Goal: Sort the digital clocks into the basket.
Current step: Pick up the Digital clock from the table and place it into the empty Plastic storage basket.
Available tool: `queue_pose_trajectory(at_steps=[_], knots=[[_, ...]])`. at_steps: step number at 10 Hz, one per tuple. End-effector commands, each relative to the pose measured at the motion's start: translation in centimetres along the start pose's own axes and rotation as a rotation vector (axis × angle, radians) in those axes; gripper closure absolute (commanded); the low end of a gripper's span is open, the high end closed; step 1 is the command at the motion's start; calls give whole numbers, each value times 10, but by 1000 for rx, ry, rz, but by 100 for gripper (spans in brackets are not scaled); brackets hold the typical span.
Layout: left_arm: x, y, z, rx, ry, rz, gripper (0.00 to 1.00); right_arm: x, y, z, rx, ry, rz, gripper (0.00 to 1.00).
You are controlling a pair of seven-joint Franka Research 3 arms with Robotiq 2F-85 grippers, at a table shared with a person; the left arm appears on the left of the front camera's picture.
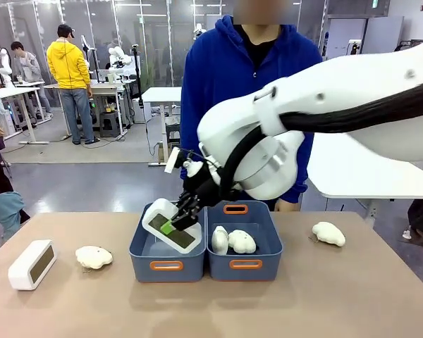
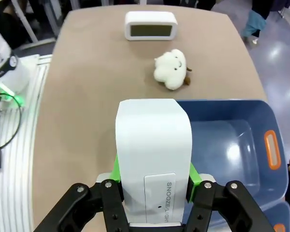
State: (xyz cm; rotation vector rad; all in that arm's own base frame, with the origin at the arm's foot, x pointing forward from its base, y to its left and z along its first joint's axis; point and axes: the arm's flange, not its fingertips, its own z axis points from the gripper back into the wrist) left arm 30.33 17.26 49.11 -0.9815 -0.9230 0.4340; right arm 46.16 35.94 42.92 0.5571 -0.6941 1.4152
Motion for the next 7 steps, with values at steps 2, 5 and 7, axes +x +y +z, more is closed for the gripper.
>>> queue_pose_trajectory(at_steps=[2, 5, 7], knots=[[1, 0, -1, -20, -1, 5, 0, 6, -38, -33, -62, 48, 54, 100], [1, 0, -1, -20, -1, 5, 0, -9, -59, -47, -30, 102, -29, 100], [1, 0, -1, -20, -1, 5, 0, -14, -64, -49, -34, 106, -42, 29]])
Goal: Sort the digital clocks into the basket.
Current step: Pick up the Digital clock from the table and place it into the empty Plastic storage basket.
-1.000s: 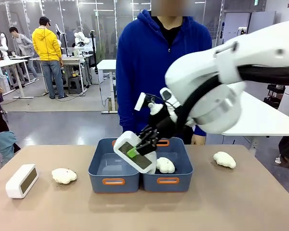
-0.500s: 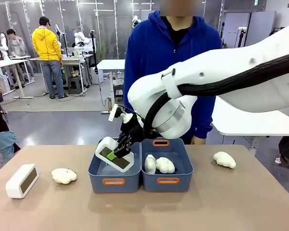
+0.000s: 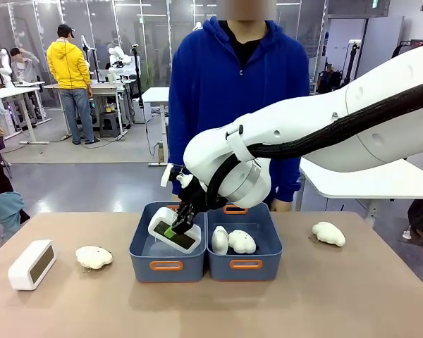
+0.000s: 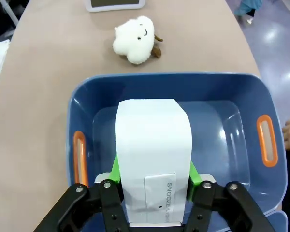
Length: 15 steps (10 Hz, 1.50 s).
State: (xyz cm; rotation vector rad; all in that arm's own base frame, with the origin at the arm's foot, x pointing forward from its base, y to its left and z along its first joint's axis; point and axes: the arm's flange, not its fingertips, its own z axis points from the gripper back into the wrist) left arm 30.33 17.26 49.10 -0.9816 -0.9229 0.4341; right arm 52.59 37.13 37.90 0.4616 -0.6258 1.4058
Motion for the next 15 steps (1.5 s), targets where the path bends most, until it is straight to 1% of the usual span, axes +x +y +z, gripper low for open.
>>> queue_pose_trajectory(at_steps=[1, 2, 4, 5, 15], knots=[[1, 0, -1, -20, -1, 4, 0, 13, -3, 5, -3, -1, -26, 20], [1, 0, -1, -20, -1, 4, 0, 14, -1, 8, 1, -3, -32, 0], [1, 0, -1, -20, -1, 4, 0, 8, 8, 17, 28, -3, -43, 0], [1, 0, -1, -20, -1, 4, 0, 9, -1, 5, -5, -9, -13, 0], [1, 0, -1, -20, -1, 4, 0, 9, -1, 5, -5, -9, -13, 0]])
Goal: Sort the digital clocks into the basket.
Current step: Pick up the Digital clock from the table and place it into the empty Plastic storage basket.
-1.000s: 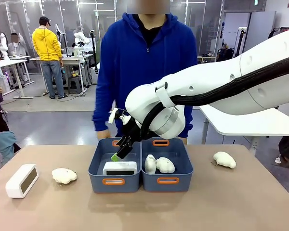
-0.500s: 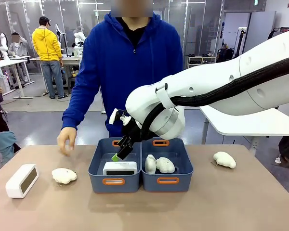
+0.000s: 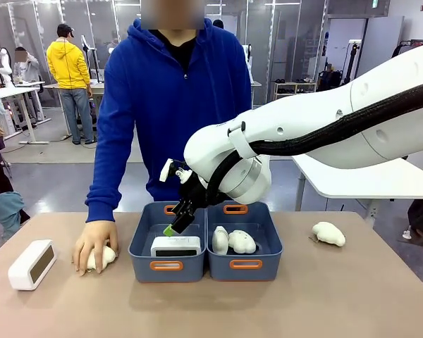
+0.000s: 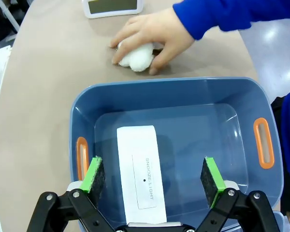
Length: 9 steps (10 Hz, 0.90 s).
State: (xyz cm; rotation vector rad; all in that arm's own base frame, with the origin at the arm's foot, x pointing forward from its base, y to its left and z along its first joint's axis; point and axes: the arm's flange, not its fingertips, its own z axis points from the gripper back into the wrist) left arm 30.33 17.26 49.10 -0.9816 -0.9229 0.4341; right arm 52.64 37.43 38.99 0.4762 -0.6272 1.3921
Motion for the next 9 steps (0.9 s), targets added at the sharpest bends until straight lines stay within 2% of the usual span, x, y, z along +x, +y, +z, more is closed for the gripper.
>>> queue_pose_trajectory(at_steps=[1, 2, 3, 4, 6, 7, 9], knots=[[1, 0, -1, -20, -1, 4, 0, 0, 0, 0, 0, 0, 0, 0], [1, 0, -1, -20, -1, 4, 0, -10, 10, 56, 33, -171, -152, 0], [1, 0, -1, -20, -1, 4, 0, -30, 11, 107, 34, -238, -239, 0], [1, 0, -1, -20, -1, 4, 0, -48, 15, 144, 57, -244, -305, 0], [1, 0, -1, -20, -1, 4, 0, -83, 29, 198, 179, -337, -514, 0], [1, 0, -1, -20, -1, 4, 0, -114, 47, 226, 204, -447, -673, 0], [1, 0, -1, -20, -1, 4, 0, -168, 93, 263, 190, -574, -1012, 0]])
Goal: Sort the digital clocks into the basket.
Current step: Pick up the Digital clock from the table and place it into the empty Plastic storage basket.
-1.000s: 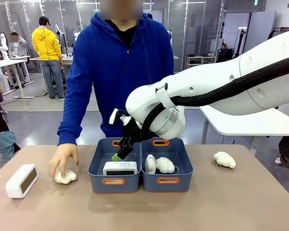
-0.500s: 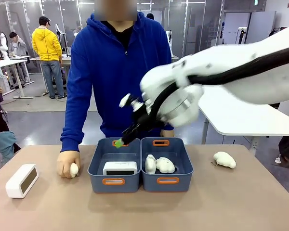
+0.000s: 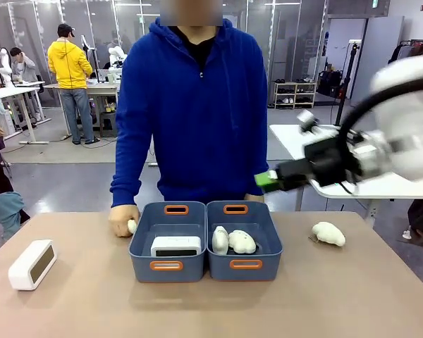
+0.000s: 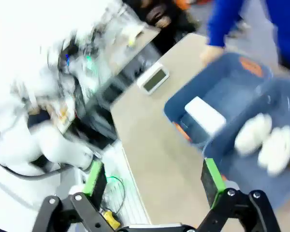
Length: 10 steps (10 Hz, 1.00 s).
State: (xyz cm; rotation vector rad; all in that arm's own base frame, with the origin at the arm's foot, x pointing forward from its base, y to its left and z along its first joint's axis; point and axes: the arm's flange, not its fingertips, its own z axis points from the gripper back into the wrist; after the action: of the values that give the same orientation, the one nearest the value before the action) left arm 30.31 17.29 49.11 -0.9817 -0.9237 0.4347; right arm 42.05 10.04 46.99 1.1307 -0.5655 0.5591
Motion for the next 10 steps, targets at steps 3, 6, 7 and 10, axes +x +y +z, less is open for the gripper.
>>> queue_pose_trajectory(at_steps=[3, 6, 7, 10], knots=[[0, 0, -1, -20, 0, 4, 0, -98, 43, 123, -292, -238, -450, 0], [0, 0, -1, -20, 0, 4, 0, -141, 30, 182, -370, -283, -565, 0], [0, 0, -1, -20, 0, 4, 0, -79, 9, 178, -371, -287, -516, 0], [0, 0, 0, 0, 0, 0, 0, -79, 9, 178, -371, -287, -516, 0]])
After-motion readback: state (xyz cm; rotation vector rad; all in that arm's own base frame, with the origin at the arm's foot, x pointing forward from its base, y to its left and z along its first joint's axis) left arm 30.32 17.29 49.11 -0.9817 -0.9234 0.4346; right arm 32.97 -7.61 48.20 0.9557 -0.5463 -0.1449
